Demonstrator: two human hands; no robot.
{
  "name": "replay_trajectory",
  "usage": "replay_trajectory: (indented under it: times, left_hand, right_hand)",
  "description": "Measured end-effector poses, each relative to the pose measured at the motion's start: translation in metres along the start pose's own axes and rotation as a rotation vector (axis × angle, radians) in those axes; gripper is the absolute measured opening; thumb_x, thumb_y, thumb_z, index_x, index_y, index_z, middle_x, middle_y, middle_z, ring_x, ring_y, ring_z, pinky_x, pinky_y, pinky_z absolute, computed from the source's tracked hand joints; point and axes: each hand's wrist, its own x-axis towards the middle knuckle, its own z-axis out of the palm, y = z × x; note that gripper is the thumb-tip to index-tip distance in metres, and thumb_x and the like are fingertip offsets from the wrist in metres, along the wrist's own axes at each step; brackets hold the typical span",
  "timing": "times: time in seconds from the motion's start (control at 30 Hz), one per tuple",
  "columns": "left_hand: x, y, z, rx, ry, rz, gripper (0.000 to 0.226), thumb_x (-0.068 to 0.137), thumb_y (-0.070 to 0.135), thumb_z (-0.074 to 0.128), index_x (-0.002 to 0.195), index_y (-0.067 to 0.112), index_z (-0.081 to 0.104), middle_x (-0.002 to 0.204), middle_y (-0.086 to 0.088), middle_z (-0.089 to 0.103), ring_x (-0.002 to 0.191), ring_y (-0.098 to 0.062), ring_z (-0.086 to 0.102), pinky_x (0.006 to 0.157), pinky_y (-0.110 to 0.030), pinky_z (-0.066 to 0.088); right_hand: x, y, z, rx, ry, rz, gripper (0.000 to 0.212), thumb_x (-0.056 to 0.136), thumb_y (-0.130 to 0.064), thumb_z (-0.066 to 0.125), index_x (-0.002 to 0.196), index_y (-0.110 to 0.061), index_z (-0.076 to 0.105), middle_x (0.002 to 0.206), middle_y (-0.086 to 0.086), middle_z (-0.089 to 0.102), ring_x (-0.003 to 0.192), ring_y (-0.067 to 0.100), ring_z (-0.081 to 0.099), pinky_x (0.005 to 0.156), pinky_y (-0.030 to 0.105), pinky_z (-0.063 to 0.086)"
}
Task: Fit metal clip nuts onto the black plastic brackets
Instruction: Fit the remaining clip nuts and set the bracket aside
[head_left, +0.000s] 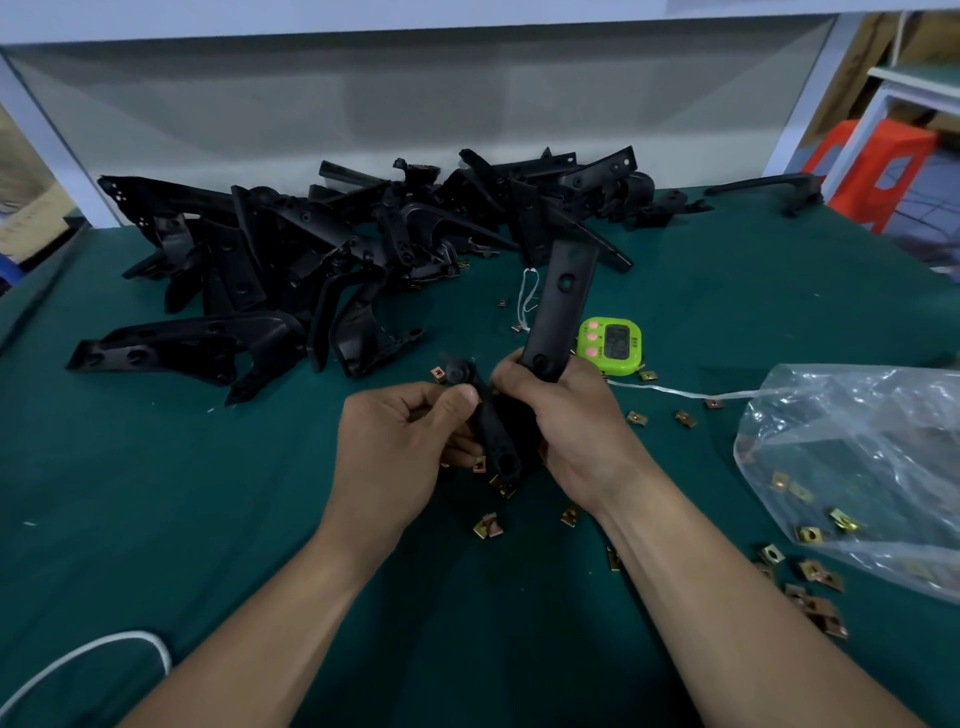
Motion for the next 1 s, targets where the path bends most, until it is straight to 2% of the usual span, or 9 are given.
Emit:
replay_trajectory:
  times: [0.1,0.2,0.3,0.4,0.47,0.7,0.8,0.9,1.0]
  left_hand:
    - [-0.002,0.002,0.005,-0.003,0.028,0.007,0.033,0.100,0.025,0.064,0.073,0.013,0.077,0.067,-0.009,0.074,0.057,-0.018,0.069,0.055,-0.026,0.056]
    - [-0.010,0.005,0.008,0.309,0.021,0.142,0.022,0.093,0.034,0.067,0.076,0.025,0.076,0.067,0.007,0.073,0.061,-0.006,0.068,0.061,-0.023,0.054]
    - [-0.021,0.011,0.011,0.717,-0.235,0.387,0.009,0.078,0.041,0.070,0.082,0.040,0.078,0.080,0.027,0.071,0.083,0.001,0.062,0.075,-0.016,0.047]
    - [-0.026,0.003,0.021,0.830,-0.543,0.401,0.020,0.081,0.042,0.074,0.100,0.043,0.079,0.097,0.026,0.067,0.097,0.004,0.048,0.089,-0.022,0.043]
    - [-0.026,-0.002,0.025,0.832,-0.603,0.377,0.023,0.087,0.038,0.075,0.109,0.042,0.077,0.100,0.025,0.065,0.099,0.004,0.043,0.093,-0.026,0.043]
    - [-0.034,-0.004,0.036,0.856,-0.410,0.531,0.016,0.096,0.029,0.062,0.093,0.024,0.077,0.085,0.010,0.071,0.084,-0.011,0.058,0.077,-0.035,0.052]
    - [-0.034,0.001,0.032,0.832,-0.106,0.394,0.020,0.094,0.041,0.053,0.085,0.034,0.069,0.060,0.014,0.063,0.054,-0.007,0.058,0.058,-0.031,0.050]
    - [-0.025,0.001,0.022,0.576,-0.024,0.163,0.011,0.085,0.028,0.064,0.075,0.030,0.069,0.059,0.017,0.067,0.053,-0.005,0.064,0.056,-0.029,0.054]
    - [-0.013,0.004,0.010,0.474,0.046,0.088,0.018,0.082,0.018,0.074,0.072,0.033,0.075,0.062,0.017,0.071,0.055,0.001,0.065,0.051,-0.013,0.049]
  right_hand:
    - [0.001,-0.006,0.002,0.154,-0.007,0.103,0.010,0.089,-0.009,0.070,0.082,-0.013,0.064,0.077,0.009,0.058,0.073,0.023,0.062,0.071,0.040,0.056]
    - [0.006,-0.014,-0.003,0.338,0.097,0.178,0.015,0.088,-0.003,0.068,0.074,-0.009,0.066,0.070,0.009,0.065,0.060,0.023,0.066,0.053,0.033,0.055]
    - [0.010,-0.021,-0.016,0.410,0.189,0.169,0.030,0.087,-0.002,0.068,0.060,-0.012,0.074,0.067,0.006,0.069,0.055,0.019,0.067,0.048,0.028,0.052]
    - [0.010,-0.021,-0.023,0.418,0.195,0.167,0.033,0.086,-0.003,0.070,0.057,-0.014,0.076,0.071,0.005,0.071,0.059,0.018,0.068,0.050,0.028,0.053]
    - [0.009,-0.019,-0.021,0.405,0.167,0.171,0.032,0.086,-0.004,0.070,0.057,-0.015,0.075,0.071,0.004,0.070,0.059,0.017,0.068,0.051,0.028,0.054]
    - [0.011,-0.016,-0.017,0.395,0.161,0.202,0.030,0.085,-0.006,0.070,0.057,-0.015,0.073,0.068,0.005,0.068,0.055,0.019,0.066,0.049,0.031,0.052]
    - [0.012,-0.016,-0.018,0.417,0.180,0.190,0.031,0.087,-0.005,0.068,0.058,-0.014,0.074,0.070,0.007,0.069,0.058,0.020,0.067,0.050,0.030,0.053]
    - [0.013,-0.016,-0.021,0.433,0.188,0.181,0.034,0.088,-0.004,0.067,0.057,-0.014,0.075,0.072,0.007,0.071,0.059,0.021,0.069,0.049,0.029,0.052]
    - [0.013,-0.014,-0.021,0.443,0.177,0.175,0.034,0.088,-0.003,0.067,0.057,-0.014,0.075,0.072,0.006,0.071,0.062,0.020,0.070,0.051,0.029,0.053]
